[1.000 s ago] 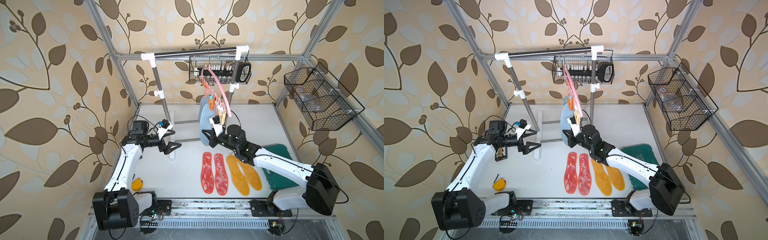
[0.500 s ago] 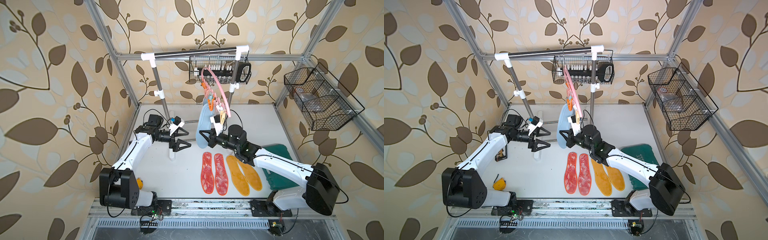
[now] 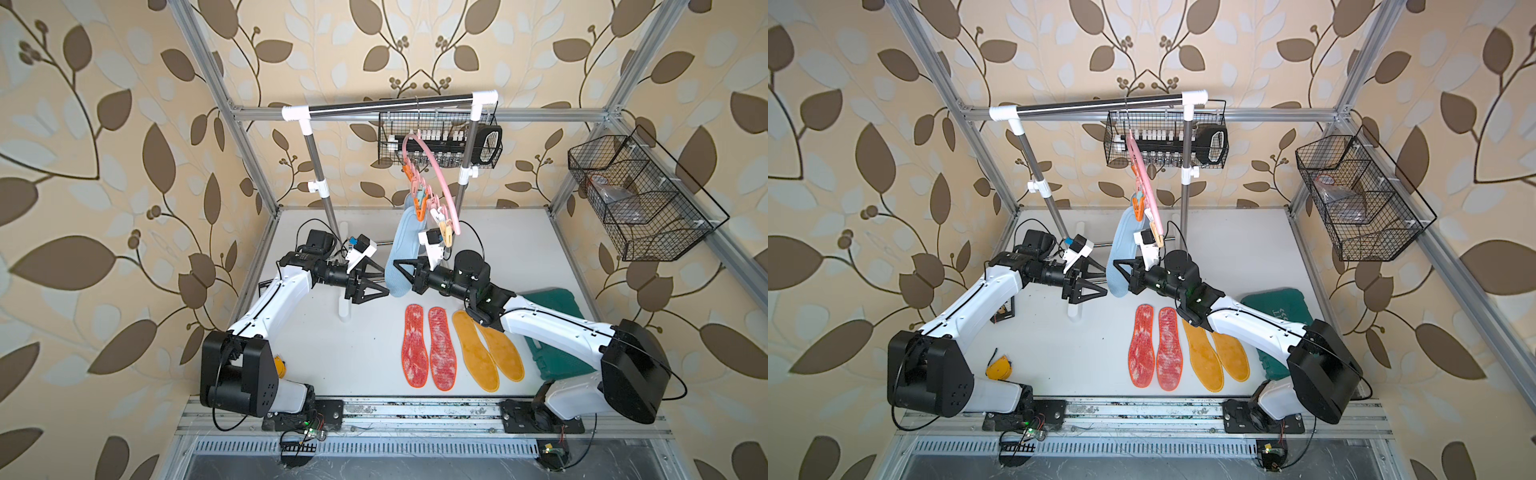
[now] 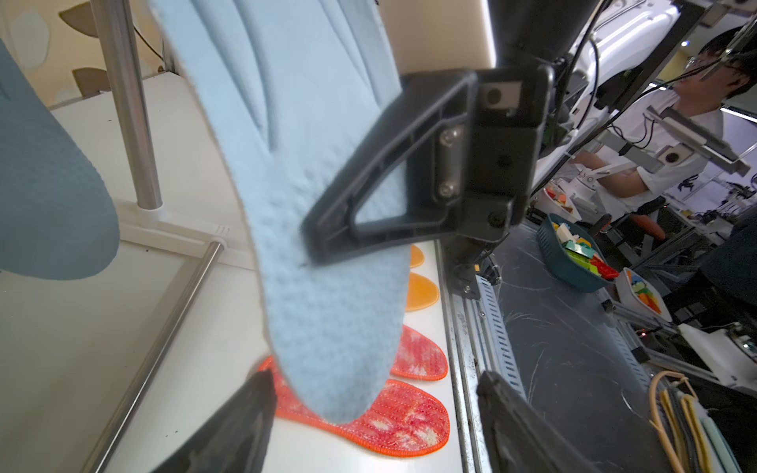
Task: Take the shoe insoles off the hanger
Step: Remove the insole from the hanger.
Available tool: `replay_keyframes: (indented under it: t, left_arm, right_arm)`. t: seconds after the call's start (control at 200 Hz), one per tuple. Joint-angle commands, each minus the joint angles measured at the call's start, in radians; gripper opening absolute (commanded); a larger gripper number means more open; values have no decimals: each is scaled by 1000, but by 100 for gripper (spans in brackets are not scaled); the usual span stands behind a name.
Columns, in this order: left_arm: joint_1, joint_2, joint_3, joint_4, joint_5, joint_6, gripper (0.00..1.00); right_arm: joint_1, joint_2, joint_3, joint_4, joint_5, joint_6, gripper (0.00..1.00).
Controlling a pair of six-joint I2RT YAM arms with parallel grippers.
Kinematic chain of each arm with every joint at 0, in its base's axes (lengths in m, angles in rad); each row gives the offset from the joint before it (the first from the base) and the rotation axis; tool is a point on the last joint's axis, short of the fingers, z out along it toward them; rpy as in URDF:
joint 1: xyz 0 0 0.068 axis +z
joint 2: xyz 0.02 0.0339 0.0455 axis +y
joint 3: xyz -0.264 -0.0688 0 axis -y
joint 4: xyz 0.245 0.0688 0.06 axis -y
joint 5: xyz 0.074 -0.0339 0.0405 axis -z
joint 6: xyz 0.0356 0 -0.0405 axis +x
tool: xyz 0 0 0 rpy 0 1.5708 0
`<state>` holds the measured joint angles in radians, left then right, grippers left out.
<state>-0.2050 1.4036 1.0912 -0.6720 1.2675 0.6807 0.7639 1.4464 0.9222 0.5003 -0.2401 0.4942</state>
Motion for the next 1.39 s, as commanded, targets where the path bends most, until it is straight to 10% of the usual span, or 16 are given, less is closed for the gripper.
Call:
replay_keyframes:
  t: [0.0, 0.325, 0.47, 0.55, 0.925, 1.39]
  left_arm:
    - [-11, -8, 0, -12, 71, -1, 79]
    - [-54, 31, 38, -18, 63, -17, 66]
    - [-84, 68, 70, -43, 22, -9, 37]
    - [-85, 69, 76, -66, 15, 11, 0]
    - [-82, 46, 62, -155, -51, 90, 0]
    - [-79, 46, 59, -164, -70, 105, 0]
  right_arm:
    - [3, 19, -13, 68, -22, 16, 10]
    - [9, 94, -8, 189, -54, 92, 10]
    - [9, 103, -18, 204, -48, 102, 11]
    - [11, 95, -29, 196, -32, 100, 15]
    - [-11, 31, -64, 95, -3, 67, 42]
    - [-180, -5, 7, -54, -264, -5, 57]
